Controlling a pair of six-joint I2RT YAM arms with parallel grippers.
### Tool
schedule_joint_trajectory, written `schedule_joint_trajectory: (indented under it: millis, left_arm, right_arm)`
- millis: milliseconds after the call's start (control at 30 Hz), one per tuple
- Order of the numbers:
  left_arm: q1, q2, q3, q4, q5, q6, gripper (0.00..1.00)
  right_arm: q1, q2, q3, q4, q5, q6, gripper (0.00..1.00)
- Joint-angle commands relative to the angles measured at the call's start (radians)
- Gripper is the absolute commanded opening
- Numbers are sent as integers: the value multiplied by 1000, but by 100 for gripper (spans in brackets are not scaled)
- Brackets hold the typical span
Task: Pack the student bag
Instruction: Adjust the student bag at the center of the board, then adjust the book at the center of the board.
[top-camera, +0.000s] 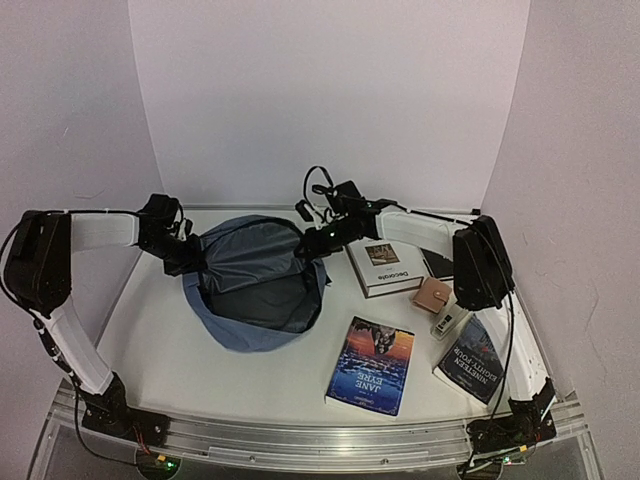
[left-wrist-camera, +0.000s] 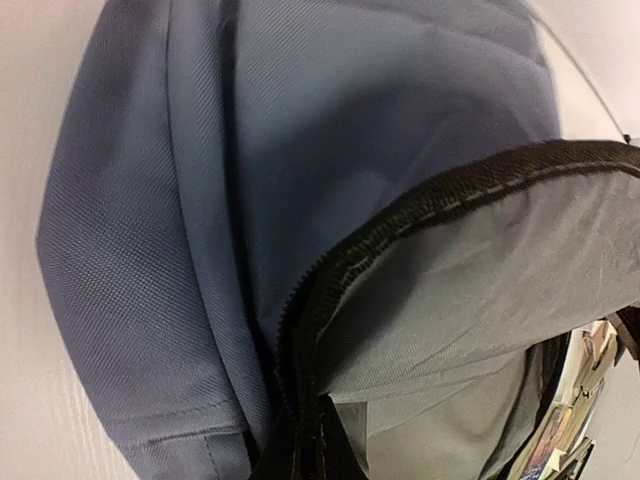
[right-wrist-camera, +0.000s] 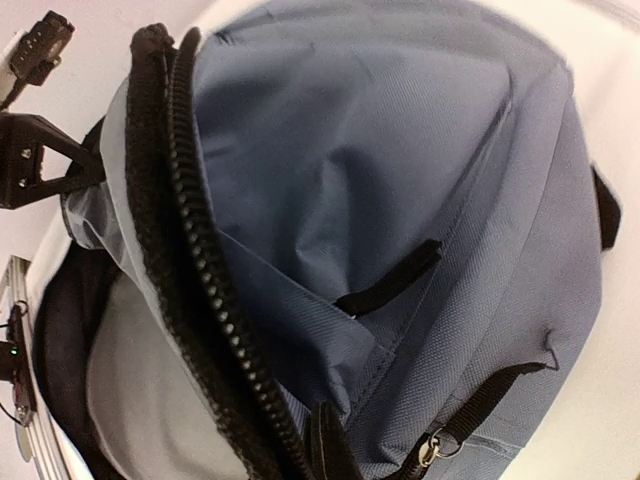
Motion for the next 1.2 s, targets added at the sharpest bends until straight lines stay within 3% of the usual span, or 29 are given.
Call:
schedule_joint_trajectory:
  millis: [0, 100, 167, 367, 667, 900, 1167]
  left_arm:
    - [68, 95, 22, -61, -103, -35, 0]
    - [92, 136, 29, -52, -100, -32, 1]
    - [100, 135, 30, -43, -101, -31, 7]
    - [101, 116, 121, -78, -113, 6, 40]
    - [98, -43, 235, -130, -55, 33, 77]
    - [40, -218, 202, -181, -16, 58, 99]
    - [-133, -246, 123, -119, 46, 57, 100]
  right_arm:
    - [-39, 86, 53, -112, 127, 34, 0]
    - [-40, 108, 75, -153, 145, 34, 2]
    - [-41, 92, 71, -157, 154, 27, 20]
    - [-41, 8, 107, -153, 188, 15, 59]
    - [-63, -242, 15, -152, 201, -56, 98]
    - [-159, -487, -208, -166, 169, -102, 98]
    - [-374, -634, -444, -235, 99, -186, 98]
